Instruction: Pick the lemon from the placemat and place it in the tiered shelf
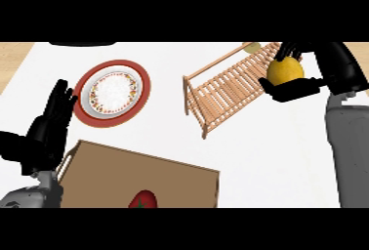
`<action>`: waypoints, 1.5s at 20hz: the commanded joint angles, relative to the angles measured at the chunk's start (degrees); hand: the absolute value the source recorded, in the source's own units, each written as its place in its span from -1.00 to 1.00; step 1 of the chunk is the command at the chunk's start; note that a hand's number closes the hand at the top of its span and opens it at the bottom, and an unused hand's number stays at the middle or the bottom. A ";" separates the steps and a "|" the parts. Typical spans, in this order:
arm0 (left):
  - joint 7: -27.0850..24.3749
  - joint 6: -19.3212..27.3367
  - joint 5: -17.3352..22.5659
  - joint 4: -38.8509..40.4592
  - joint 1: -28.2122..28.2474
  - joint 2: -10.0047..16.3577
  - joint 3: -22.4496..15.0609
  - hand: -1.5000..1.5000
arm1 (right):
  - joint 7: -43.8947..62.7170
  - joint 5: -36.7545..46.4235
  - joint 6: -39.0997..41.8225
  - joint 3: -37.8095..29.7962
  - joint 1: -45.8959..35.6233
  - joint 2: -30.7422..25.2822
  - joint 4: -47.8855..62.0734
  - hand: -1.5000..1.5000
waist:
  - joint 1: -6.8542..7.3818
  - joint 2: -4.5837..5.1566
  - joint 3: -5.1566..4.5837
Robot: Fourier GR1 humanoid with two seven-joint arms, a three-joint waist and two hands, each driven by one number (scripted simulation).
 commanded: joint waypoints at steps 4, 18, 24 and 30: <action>0.34 0.24 -1.02 1.16 -2.75 0.70 1.42 0.00 | -8.70 5.66 -9.63 3.40 -5.71 2.63 15.56 1.00 | 0.16 0.09 0.00; 0.61 0.76 -2.89 -0.89 0.04 -2.12 -0.99 0.00 | -13.61 -3.63 -7.71 -4.15 -17.57 1.65 37.94 -1.00 | 0.21 0.08 0.01; 2.10 -0.69 -1.80 -0.21 -1.97 -0.43 0.78 0.00 | -15.20 -10.18 -3.99 -7.94 -18.27 -0.81 34.10 -1.00 | -0.38 -0.06 0.01; 1.02 -1.97 -0.32 0.02 -0.66 -0.32 1.85 0.00 | -8.82 -14.50 -6.27 -12.74 -20.75 -3.49 33.78 -1.00 | -0.17 -0.07 -0.01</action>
